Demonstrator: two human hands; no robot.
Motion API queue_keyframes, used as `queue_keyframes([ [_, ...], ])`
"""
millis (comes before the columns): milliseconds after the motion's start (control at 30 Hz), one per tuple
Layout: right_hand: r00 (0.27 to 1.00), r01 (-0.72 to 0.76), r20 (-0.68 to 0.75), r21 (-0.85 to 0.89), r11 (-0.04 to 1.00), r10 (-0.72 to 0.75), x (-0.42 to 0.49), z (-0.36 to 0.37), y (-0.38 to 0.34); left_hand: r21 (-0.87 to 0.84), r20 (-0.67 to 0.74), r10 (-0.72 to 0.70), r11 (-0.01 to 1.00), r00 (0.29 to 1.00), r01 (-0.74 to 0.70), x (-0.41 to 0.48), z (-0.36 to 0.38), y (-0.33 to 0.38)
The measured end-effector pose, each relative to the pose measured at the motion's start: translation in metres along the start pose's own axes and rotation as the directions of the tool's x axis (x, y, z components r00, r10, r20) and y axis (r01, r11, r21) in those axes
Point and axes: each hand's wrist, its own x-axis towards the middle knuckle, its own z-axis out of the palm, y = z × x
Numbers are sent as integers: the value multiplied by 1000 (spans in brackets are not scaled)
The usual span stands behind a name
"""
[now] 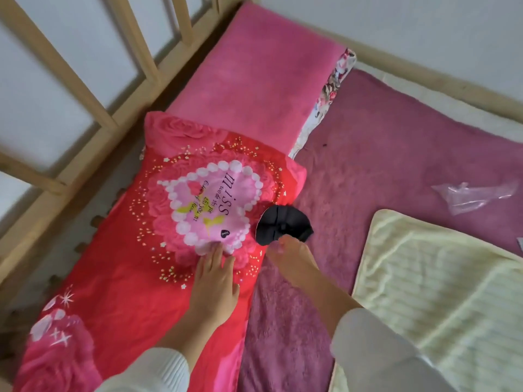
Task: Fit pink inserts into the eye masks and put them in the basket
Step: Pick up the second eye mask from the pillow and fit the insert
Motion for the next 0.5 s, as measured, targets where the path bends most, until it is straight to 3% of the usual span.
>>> queue_keyframes([
  [233,992,-103,-86,-97,990,95,54,39,-25,-9,-55,58,998,997,-59,3,32,-18],
  [333,989,-90,-112,67,994,97,52,38,-16,-46,-67,75,996,995,-78,4,31,-22],
  [433,996,-11,-90,157,987,25,32,19,-5,-170,15,29,985,999,-26,8,23,-19],
  [500,995,67,-82,121,990,-58,7,5,-2,-376,70,-34,925,997,58,12,6,-11],
])
